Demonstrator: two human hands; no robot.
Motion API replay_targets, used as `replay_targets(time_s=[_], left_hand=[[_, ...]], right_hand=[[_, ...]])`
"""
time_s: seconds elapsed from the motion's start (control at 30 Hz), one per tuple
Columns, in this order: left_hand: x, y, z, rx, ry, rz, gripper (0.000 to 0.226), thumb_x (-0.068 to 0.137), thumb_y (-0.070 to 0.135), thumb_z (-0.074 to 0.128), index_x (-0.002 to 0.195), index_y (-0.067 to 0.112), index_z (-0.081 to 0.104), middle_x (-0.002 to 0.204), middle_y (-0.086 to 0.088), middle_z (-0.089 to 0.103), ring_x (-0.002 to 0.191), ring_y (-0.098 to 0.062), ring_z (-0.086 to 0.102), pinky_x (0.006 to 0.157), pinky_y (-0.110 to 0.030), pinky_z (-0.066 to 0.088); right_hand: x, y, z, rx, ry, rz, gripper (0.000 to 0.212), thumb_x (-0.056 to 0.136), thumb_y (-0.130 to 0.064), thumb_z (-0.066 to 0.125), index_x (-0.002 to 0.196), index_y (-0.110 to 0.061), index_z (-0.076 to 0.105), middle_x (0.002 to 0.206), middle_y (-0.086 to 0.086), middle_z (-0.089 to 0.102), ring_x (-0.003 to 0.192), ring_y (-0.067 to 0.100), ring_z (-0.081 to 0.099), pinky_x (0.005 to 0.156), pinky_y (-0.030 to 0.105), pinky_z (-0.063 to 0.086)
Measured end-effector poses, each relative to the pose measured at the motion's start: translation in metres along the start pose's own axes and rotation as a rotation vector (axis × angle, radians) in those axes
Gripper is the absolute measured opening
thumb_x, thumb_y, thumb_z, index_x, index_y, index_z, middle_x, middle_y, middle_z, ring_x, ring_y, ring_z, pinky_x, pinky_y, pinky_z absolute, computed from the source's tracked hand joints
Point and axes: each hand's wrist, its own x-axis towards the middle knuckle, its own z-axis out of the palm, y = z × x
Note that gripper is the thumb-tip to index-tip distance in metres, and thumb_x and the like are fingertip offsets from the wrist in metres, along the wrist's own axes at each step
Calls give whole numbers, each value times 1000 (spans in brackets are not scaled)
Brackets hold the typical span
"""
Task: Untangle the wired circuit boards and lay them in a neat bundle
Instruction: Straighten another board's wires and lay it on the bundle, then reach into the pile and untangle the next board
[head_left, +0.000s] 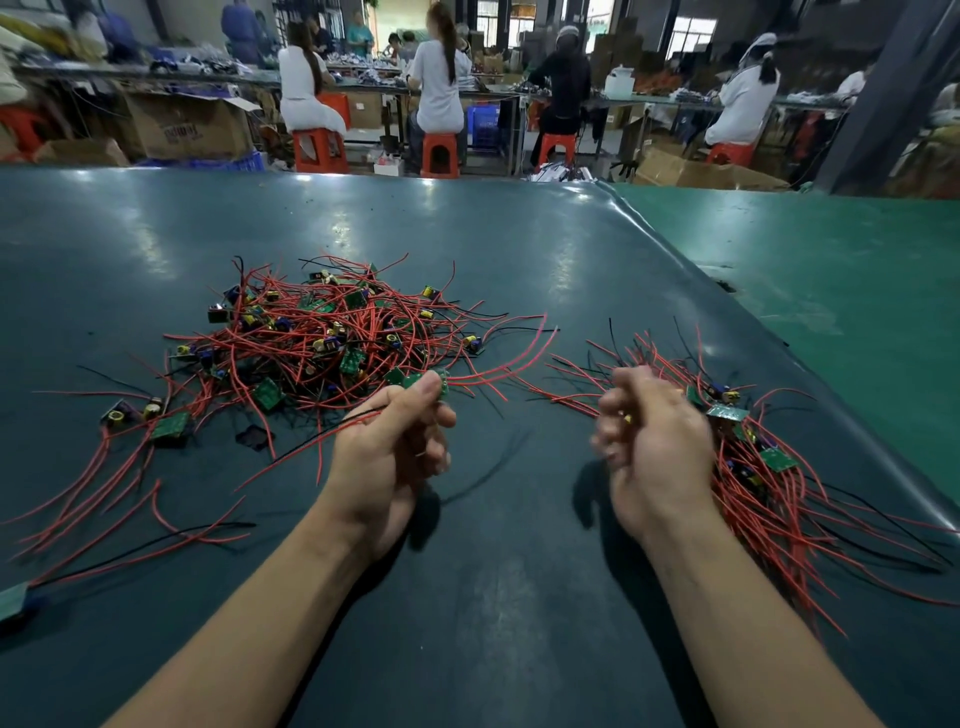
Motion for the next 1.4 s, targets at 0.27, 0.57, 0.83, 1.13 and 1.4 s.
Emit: replay_targets(time_s=[0.27, 0.57, 0.83, 1.13, 1.4], left_hand=[[-8, -2, -2, 150, -276, -137, 56, 69, 32, 74, 99, -12, 58, 65, -14, 40, 54, -14, 29, 48, -28, 16], [-1, -6, 4, 99, -162, -196, 51, 50, 63, 84, 54, 17, 62, 42, 0, 38, 31, -6, 23, 40, -13, 22], [3, -7, -1, 266, 47, 90, 41, 72, 49, 67, 54, 14, 57, 39, -2, 38, 32, -10, 29, 38, -16, 25], [23, -9, -34, 1449, 207, 551, 49, 89, 20, 64, 136, 11, 52, 135, -3, 54, 123, -26, 40, 106, -31, 30], [23, -11, -35, 1588, 183, 557, 29, 83, 14, 70, 111, 18, 68, 110, -1, 63, 107, -29, 46, 92, -42, 37]], right_hand=[[-44, 30, 15, -429, -776, -121, 29, 88, -10, 65, 109, -30, 67, 66, -6, 60, 48, 1, 47, 45, 13, 37], [-36, 17, 18, -199, -28, -414, 18, 83, -37, 67, 83, -20, 64, 65, -1, 67, 38, 7, 48, 35, 17, 35], [-20, 11, 9, 140, 300, 9, 17, 96, -30, 61, 90, -15, 58, 86, 3, 67, 45, 10, 61, 38, 16, 42], [-23, 18, 14, -49, 96, -26, 26, 101, -22, 52, 79, -11, 62, 59, -3, 63, 34, 9, 45, 34, 14, 28], [-26, 20, 13, -114, 3, 2, 26, 100, -21, 53, 79, -10, 63, 53, -3, 57, 35, 8, 40, 35, 16, 28]])
